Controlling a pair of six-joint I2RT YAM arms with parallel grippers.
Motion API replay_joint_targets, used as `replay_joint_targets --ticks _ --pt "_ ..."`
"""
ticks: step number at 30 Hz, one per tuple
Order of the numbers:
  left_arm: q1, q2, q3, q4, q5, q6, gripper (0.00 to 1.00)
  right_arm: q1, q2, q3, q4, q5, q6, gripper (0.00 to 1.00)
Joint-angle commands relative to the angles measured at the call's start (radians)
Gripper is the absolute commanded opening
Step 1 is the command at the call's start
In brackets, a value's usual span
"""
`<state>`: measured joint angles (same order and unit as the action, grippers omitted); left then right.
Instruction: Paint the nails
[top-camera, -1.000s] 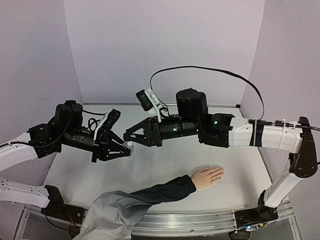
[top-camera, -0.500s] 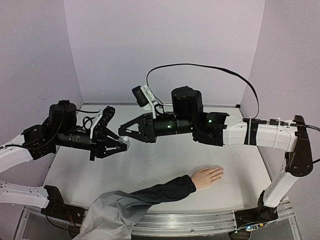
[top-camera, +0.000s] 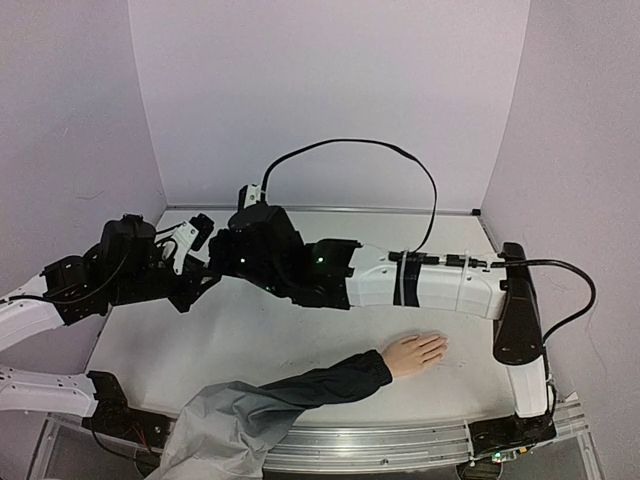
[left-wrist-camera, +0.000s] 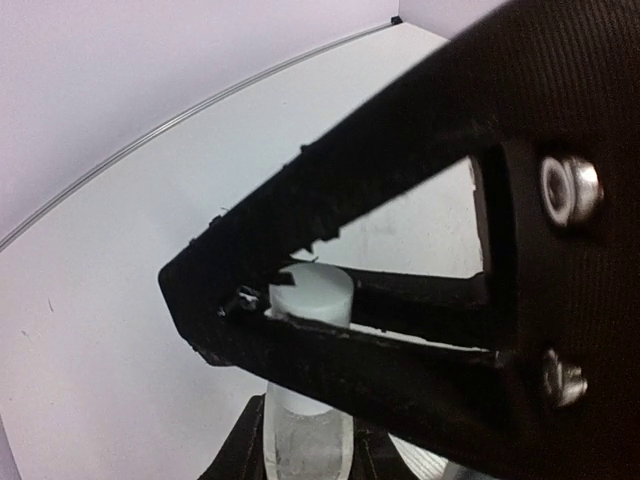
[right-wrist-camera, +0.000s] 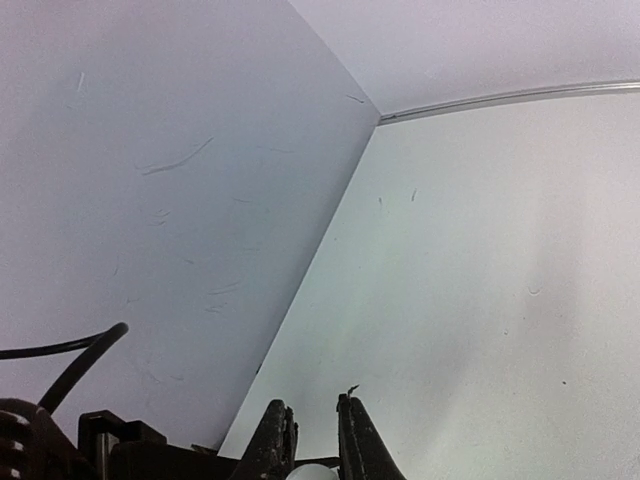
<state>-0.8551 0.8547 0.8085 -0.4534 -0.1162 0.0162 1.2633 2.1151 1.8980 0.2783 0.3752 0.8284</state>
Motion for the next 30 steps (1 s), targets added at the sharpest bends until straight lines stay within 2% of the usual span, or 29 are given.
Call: replay_joint_targets --ticks 1,4,8,12,16,19,22,26,30 --pt "-0.01 -0.01 0.046 0.221 -0.02 -0.007 0.0 0.105 -0.009 0.032 -0.105 0.049 0.048 0.0" --pt "-0.01 -0.01 0.047 0.22 0.0 -0.007 0.0 0.091 -0.097 -0.058 -0.048 0.055 -0.018 0.0" --pt "-0.01 -0.007 0.049 0.22 0.017 -0.007 0.0 0.045 -0.238 -0.191 0.016 -0.016 -0.115 0.32" --pt "-0.01 0.014 0.058 0.212 0.029 -0.034 0.0 -0.008 -0.39 -0.351 0.046 -0.057 -0.187 0.53" --pt "-0.01 0.037 0.072 0.192 0.049 -0.038 0.0 -0.118 -0.539 -0.564 0.187 -0.308 -0.241 0.72" --pt "-0.007 0.05 0.078 0.19 0.17 -0.037 0.0 -0.183 -0.618 -0.677 0.28 -0.476 -0.271 0.84" --pt "-0.005 0.061 0.096 0.194 0.421 -0.022 0.0 -0.203 -0.631 -0.699 0.305 -0.64 -0.336 0.89" --pt "-0.006 0.075 0.102 0.23 0.714 -0.018 0.0 -0.203 -0.59 -0.661 0.315 -0.812 -0.368 0.9" --pt "-0.007 0.09 0.107 0.235 0.816 0.007 0.0 -0.203 -0.54 -0.624 0.339 -0.947 -0.372 0.79"
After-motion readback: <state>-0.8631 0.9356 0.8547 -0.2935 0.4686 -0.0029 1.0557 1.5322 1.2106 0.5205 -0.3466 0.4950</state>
